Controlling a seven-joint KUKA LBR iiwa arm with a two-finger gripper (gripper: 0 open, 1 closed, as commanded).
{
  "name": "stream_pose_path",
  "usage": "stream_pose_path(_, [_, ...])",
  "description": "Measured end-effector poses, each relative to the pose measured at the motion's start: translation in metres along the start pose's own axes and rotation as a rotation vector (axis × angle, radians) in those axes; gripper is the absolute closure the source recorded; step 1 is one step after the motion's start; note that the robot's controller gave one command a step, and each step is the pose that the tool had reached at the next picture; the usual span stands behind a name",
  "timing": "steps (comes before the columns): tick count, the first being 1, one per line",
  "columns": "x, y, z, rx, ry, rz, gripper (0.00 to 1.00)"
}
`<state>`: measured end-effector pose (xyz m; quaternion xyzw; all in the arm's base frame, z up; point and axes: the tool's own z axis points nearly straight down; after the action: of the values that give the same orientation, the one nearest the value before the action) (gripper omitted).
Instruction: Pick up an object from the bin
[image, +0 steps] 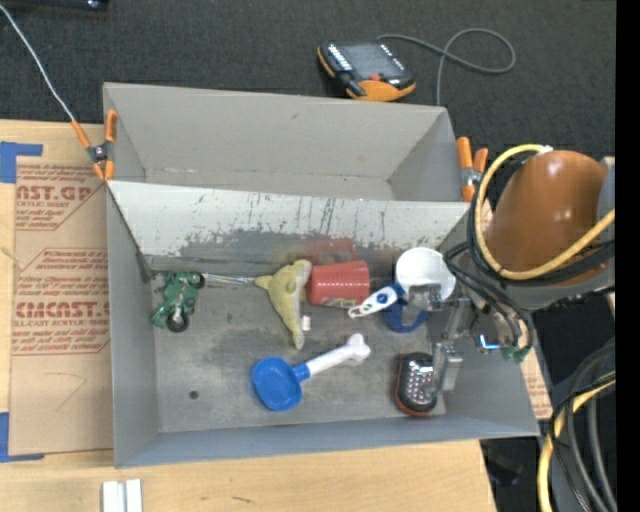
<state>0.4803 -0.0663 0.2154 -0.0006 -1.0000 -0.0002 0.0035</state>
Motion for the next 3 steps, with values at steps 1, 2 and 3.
stream_pose_path(1, [-0.014,0.051,0.068,-0.003,0.006,0.063,0.0])
stream_pose_path(2, [-0.048,0.073,0.134,-0.004,0.009,0.216,0.0])
stream_pose_path(3, [-0.058,0.054,0.108,-0.005,0.005,0.221,0.0])
